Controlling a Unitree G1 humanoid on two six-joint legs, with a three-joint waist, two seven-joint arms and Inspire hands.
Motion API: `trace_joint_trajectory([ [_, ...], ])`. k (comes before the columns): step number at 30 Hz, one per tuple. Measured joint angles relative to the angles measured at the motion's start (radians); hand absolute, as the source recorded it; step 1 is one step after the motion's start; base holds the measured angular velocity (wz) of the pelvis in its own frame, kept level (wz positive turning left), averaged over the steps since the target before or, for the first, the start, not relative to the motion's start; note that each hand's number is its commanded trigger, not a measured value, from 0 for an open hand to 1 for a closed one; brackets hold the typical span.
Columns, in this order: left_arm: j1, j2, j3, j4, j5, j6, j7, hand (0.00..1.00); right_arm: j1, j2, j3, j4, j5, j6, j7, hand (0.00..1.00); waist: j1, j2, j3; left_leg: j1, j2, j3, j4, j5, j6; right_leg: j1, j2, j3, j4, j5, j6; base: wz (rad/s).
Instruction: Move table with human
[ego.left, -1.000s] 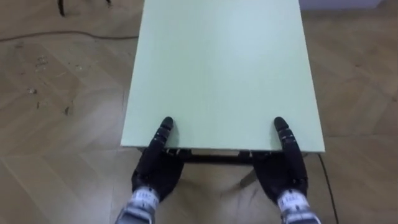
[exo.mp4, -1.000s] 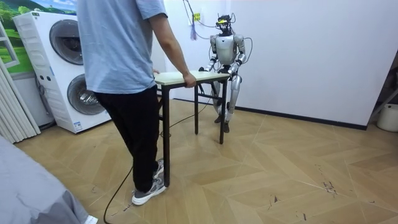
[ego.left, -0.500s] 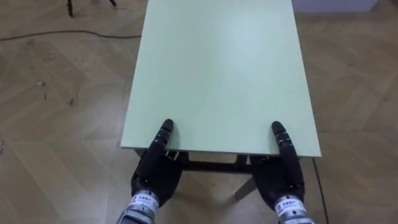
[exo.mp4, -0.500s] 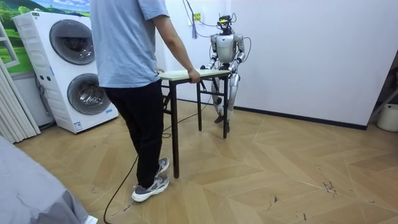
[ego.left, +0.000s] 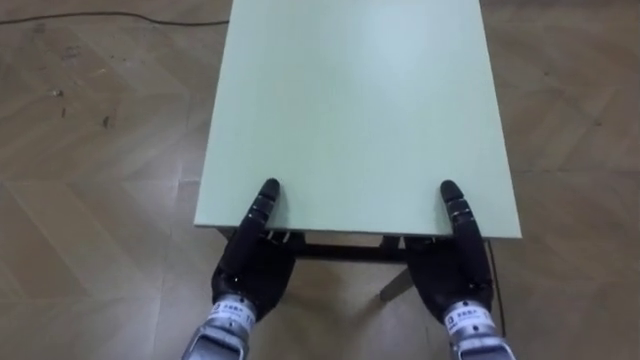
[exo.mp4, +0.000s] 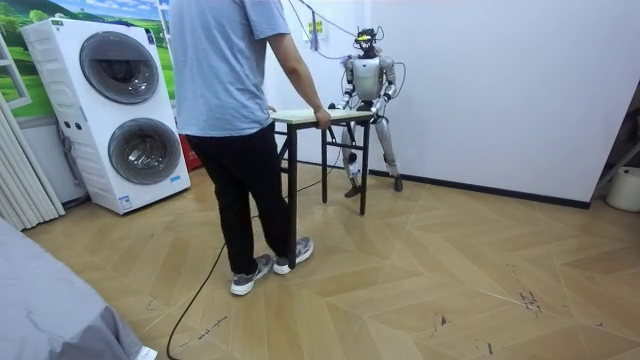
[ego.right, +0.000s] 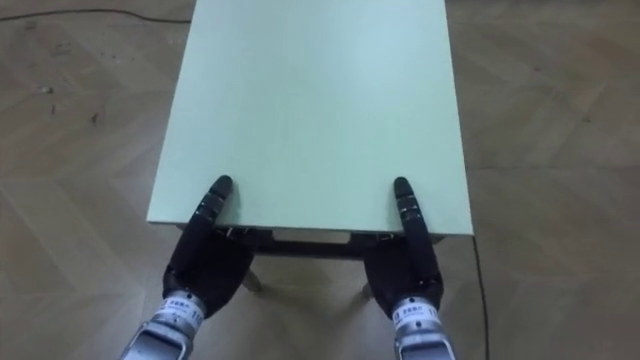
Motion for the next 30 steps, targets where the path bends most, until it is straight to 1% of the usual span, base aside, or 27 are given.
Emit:
trace_joint_trajectory([
  [1,-0.009,-0.010,-0.009,0.006,0.000,0.000,0.002,1.00,-0.001,-0.001,-0.008,0.000,-0.005,0.004,0.005,1.00,-0.002,0.008,-0.0001,-0.017,-0.023,0.024,-0.030,-0.026,0.024,-0.020,-0.015,0.078,-0.018,0.036,0.030,0.16],
  [2,-0.024,-0.009,-0.019,0.008,0.000,-0.003,0.007,1.00,-0.001,0.001,-0.023,0.000,-0.005,0.008,0.014,1.00,-0.003,0.009,0.0000,-0.040,-0.054,0.051,-0.088,-0.043,0.037,-0.050,-0.029,0.152,-0.028,0.069,0.063,0.16],
  [3,-0.030,-0.009,-0.023,0.010,0.002,-0.007,0.007,1.00,-0.002,0.002,-0.031,0.001,-0.005,0.010,0.020,1.00,-0.003,0.009,-0.0001,-0.048,-0.077,0.064,-0.106,-0.052,0.037,-0.067,-0.037,0.183,-0.028,0.086,0.078,0.14],
  [4,-0.045,-0.008,-0.031,0.019,0.002,-0.014,0.007,1.00,-0.002,0.006,-0.046,0.001,-0.009,0.020,0.029,1.00,-0.004,0.005,-0.0014,-0.059,-0.120,0.075,-0.108,-0.063,0.041,-0.104,-0.062,0.212,-0.015,0.116,0.100,-0.15],
  [5,-0.048,-0.013,-0.033,0.038,0.000,-0.020,0.007,1.00,-0.002,0.004,-0.054,0.006,-0.017,0.030,0.030,1.00,0.009,0.003,0.0000,-0.059,-0.164,0.077,-0.101,-0.072,0.061,-0.140,-0.093,0.202,0.025,0.163,0.093,-0.32],
  [6,-0.043,-0.016,-0.033,0.049,-0.002,-0.020,0.007,1.00,0.001,0.002,-0.057,0.012,-0.018,0.030,0.030,1.00,0.018,0.003,0.0000,-0.052,-0.182,0.081,-0.096,-0.075,0.070,-0.146,-0.106,0.197,0.035,0.184,0.091,-0.55],
  [7,-0.029,-0.015,-0.032,0.055,-0.010,-0.020,0.007,1.00,0.003,0.006,-0.056,0.027,-0.026,0.036,0.031,1.00,0.023,0.004,-0.0003,-0.052,-0.201,0.090,-0.073,-0.087,0.093,-0.131,-0.128,0.184,0.014,0.212,0.094,-0.24],
  [8,-0.025,-0.009,-0.035,0.055,-0.014,-0.020,0.007,1.00,0.006,0.010,-0.055,0.034,-0.029,0.045,0.034,1.00,0.009,0.004,-0.0007,-0.076,-0.209,0.100,-0.035,-0.103,0.117,-0.103,-0.146,0.166,-0.040,0.232,0.111,0.00],
  [9,-0.025,-0.007,-0.036,0.055,-0.015,-0.021,0.007,1.00,0.007,0.011,-0.055,0.034,-0.029,0.048,0.034,1.00,0.000,0.003,-0.0011,-0.089,-0.214,0.106,-0.014,-0.108,0.126,-0.092,-0.153,0.161,-0.068,0.244,0.122,0.27],
  [10,-0.026,-0.006,-0.039,0.057,-0.016,-0.021,0.007,1.00,0.008,0.011,-0.056,0.034,-0.029,0.049,0.034,1.00,-0.011,0.003,-0.0012,-0.111,-0.220,0.123,0.017,-0.117,0.143,-0.077,-0.166,0.151,-0.109,0.279,0.132,0.08],
  [11,-0.025,-0.007,-0.039,0.065,-0.018,-0.021,0.007,1.00,0.010,0.010,-0.055,0.037,-0.030,0.052,0.032,1.00,-0.007,0.002,-0.0011,-0.124,-0.219,0.155,0.042,-0.122,0.153,-0.067,-0.167,0.145,-0.151,0.327,0.132,-0.03],
  [12,-0.022,-0.008,-0.038,0.068,-0.019,-0.021,0.007,1.00,0.010,0.010,-0.055,0.041,-0.032,0.053,0.032,1.00,-0.007,0.002,-0.0013,-0.129,-0.218,0.164,0.055,-0.124,0.156,-0.061,-0.167,0.141,-0.170,0.350,0.132,-0.17],
  [13,-0.014,-0.009,-0.039,0.074,-0.023,-0.021,0.007,1.00,0.016,0.013,-0.056,0.047,-0.039,0.059,0.032,1.00,-0.010,0.003,-0.0011,-0.133,-0.219,0.167,0.071,-0.132,0.172,-0.048,-0.169,0.124,-0.191,0.383,0.130,-0.07],
  [14,-0.003,-0.009,-0.039,0.074,-0.021,-0.021,0.007,1.00,0.027,0.022,-0.058,0.047,-0.050,0.061,0.030,1.00,-0.014,0.000,-0.0005,-0.134,-0.219,0.172,0.085,-0.140,0.186,-0.042,-0.173,0.113,-0.190,0.397,0.129,0.04],
  [15,0.001,-0.009,-0.039,0.074,-0.020,-0.020,0.007,1.00,0.036,0.029,-0.059,0.047,-0.055,0.059,0.029,1.00,-0.019,-0.002,-0.0005,-0.136,-0.218,0.180,0.090,-0.142,0.190,-0.035,-0.180,0.098,-0.187,0.397,0.128,0.27],
  [16,0.004,-0.008,-0.039,0.075,-0.018,-0.019,0.007,1.00,0.044,0.034,-0.059,0.044,-0.057,0.055,0.026,1.00,-0.034,-0.001,-0.0003,-0.142,-0.206,0.229,0.092,-0.144,0.200,-0.030,-0.186,0.082,-0.171,0.395,0.129,0.49],
  [17,0.001,-0.004,-0.043,0.076,-0.015,-0.019,0.009,1.00,0.049,0.035,-0.053,0.044,-0.052,0.049,0.019,1.00,-0.044,0.000,0.0006,-0.144,-0.178,0.283,0.091,-0.143,0.207,-0.030,-0.184,0.069,-0.107,0.347,0.127,0.51],
  [18,0.000,-0.005,-0.044,0.077,-0.011,-0.018,0.010,1.00,0.053,0.037,-0.052,0.042,-0.048,0.045,0.016,1.00,-0.047,0.000,0.0005,-0.142,-0.164,0.308,0.091,-0.142,0.208,-0.028,-0.179,0.061,-0.051,0.298,0.120,0.49],
  [19,-0.001,-0.006,-0.045,0.076,-0.010,-0.018,0.011,1.00,0.058,0.039,-0.047,0.033,-0.041,0.038,0.005,1.00,-0.056,0.000,0.0005,-0.135,-0.146,0.342,0.088,-0.138,0.208,-0.015,-0.172,0.045,0.060,0.195,0.099,0.30],
  [20,0.000,-0.006,-0.047,0.076,-0.011,-0.018,0.011,1.00,0.058,0.030,-0.039,0.025,-0.031,0.032,-0.009,1.00,-0.054,-0.001,0.0004,-0.120,-0.143,0.374,0.085,-0.135,0.206,0.008,-0.166,0.042,0.139,0.106,0.089,0.14],
  [21,0.000,-0.006,-0.048,0.076,-0.011,-0.018,0.011,1.00,0.056,0.022,-0.032,0.021,-0.029,0.029,-0.015,1.00,-0.046,-0.002,0.0010,-0.115,-0.145,0.384,0.086,-0.135,0.206,0.020,-0.163,0.043,0.154,0.076,0.092,-0.23],
  [22,0.001,-0.007,-0.046,0.076,-0.011,-0.018,0.012,1.00,0.054,0.014,-0.024,0.020,-0.022,0.024,-0.018,1.00,-0.025,-0.006,0.0018,-0.110,-0.150,0.403,0.091,-0.137,0.204,0.032,-0.162,0.043,0.148,0.039,0.098,-0.39],
  [24,0.003,-0.005,-0.038,0.066,-0.009,-0.020,0.012,1.00,0.053,0.013,-0.004,0.012,-0.020,0.009,-0.018,1.00,0.005,-0.006,0.0007,-0.115,-0.158,0.406,0.083,-0.133,0.194,0.041,-0.134,0.043,0.073,0.033,0.101,-0.60],
  [25,0.007,-0.003,-0.033,0.049,-0.008,-0.035,0.012,1.00,0.051,0.013,0.013,-0.009,-0.016,-0.002,-0.032,1.00,0.042,-0.011,0.0001,-0.131,-0.171,0.377,0.073,-0.129,0.195,0.046,-0.108,0.041,0.006,0.037,0.098,-0.96],
  [26,0.009,-0.001,-0.022,0.050,-0.006,-0.038,0.012,1.00,0.039,0.011,0.029,-0.009,-0.016,-0.005,-0.047,1.00,0.071,-0.009,-0.0005,-0.146,-0.177,0.326,0.068,-0.124,0.201,0.054,-0.078,0.043,-0.047,0.061,0.079,-0.86],
  [28,0.009,0.005,-0.024,0.050,-0.001,-0.038,0.014,1.00,0.044,0.011,0.038,-0.009,-0.013,-0.010,-0.053,1.00,0.071,-0.016,-0.0023,-0.142,-0.177,0.306,0.046,-0.106,0.204,0.077,-0.060,0.041,-0.096,0.087,0.080,-0.18],
  [30,0.010,0.005,-0.025,0.049,0.001,-0.039,0.014,1.00,0.044,0.010,0.039,-0.009,-0.011,-0.015,-0.053,1.00,0.072,-0.019,-0.0024,-0.143,-0.177,0.308,0.028,-0.094,0.207,0.082,-0.053,0.039,-0.130,0.109,0.079,0.03],
])
